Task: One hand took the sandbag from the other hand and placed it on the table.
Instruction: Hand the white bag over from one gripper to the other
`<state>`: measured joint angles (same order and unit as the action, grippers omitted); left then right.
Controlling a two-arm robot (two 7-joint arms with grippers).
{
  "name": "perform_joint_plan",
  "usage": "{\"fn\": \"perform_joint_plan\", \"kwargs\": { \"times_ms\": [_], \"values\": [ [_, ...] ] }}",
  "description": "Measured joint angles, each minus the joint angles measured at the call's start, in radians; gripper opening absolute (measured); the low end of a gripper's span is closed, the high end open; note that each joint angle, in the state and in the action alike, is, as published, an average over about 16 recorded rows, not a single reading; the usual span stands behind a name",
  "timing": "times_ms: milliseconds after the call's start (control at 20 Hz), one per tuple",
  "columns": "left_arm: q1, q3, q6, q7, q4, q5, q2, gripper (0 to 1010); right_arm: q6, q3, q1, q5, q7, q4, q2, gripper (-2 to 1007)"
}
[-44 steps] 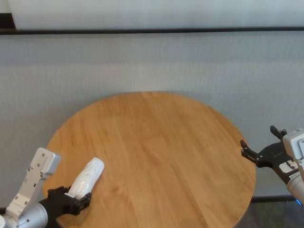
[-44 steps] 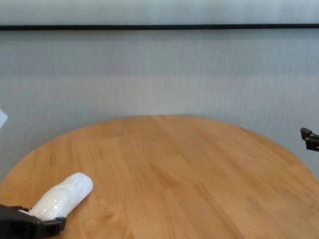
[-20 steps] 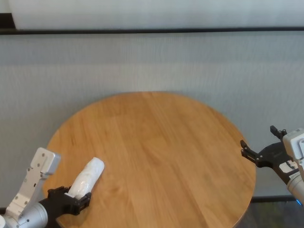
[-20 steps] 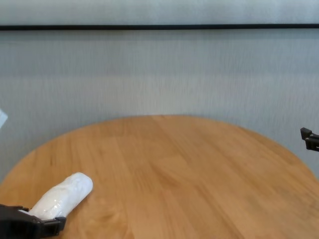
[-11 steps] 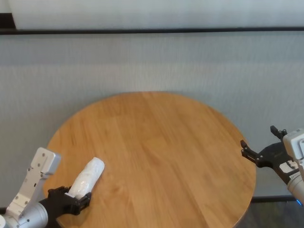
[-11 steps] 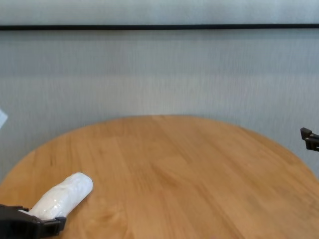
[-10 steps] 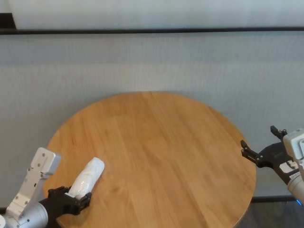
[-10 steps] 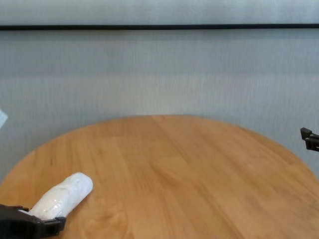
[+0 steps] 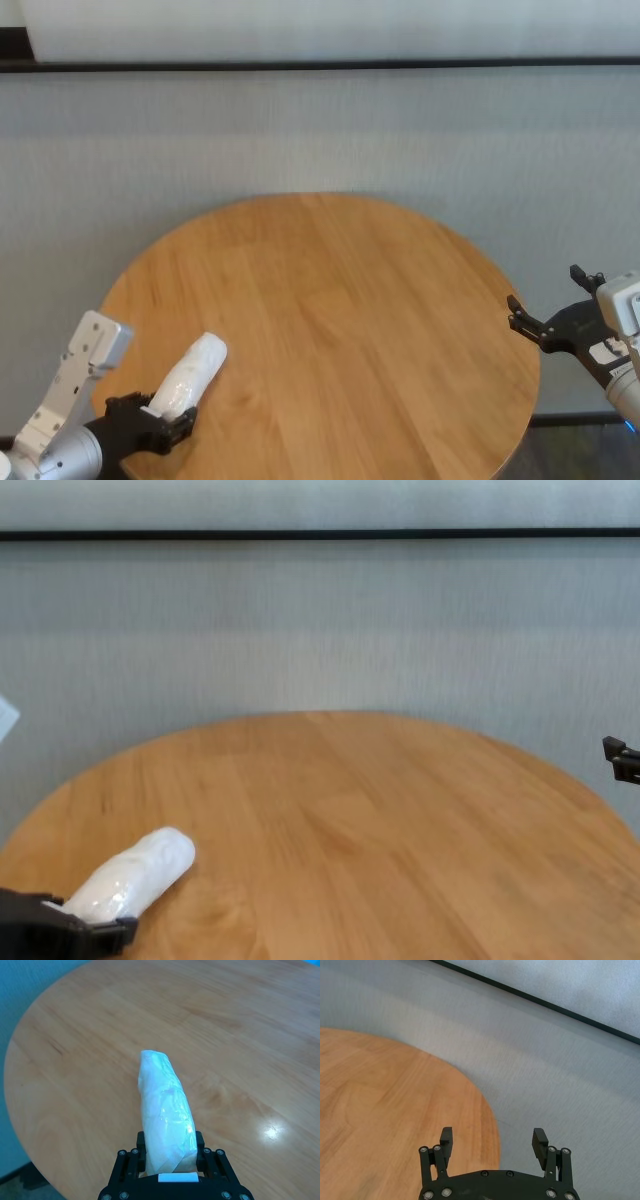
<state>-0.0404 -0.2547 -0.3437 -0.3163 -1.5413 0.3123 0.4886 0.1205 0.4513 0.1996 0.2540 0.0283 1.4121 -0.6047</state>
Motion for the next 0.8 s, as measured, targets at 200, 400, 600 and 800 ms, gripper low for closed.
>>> {"fn": "perform_joint_plan", "kwargs": {
  "times_ms": [200,400,600,800],
  "values": [
    [-0.007,-0.004,-0.001,-0.017,-0.015,-0.011,0.013,568,0.000,0.000,0.000,0.000,0.000,0.000,0.000,1001],
    [-0.024,-0.013,-0.005,-0.045,-0.033,-0.023,0.031,568,0.000,0.000,0.000,0.000,0.000,0.000,0.000,1001],
    [-0.055,-0.028,-0.009,-0.086,-0.051,-0.032,0.056,567,0.000,0.000,0.000,0.000,0.000,0.000,0.000,1001],
    [-0.097,-0.050,-0.014,-0.139,-0.069,-0.038,0.086,567,0.000,0.000,0.000,0.000,0.000,0.000,0.000,1001]
  ]
}}
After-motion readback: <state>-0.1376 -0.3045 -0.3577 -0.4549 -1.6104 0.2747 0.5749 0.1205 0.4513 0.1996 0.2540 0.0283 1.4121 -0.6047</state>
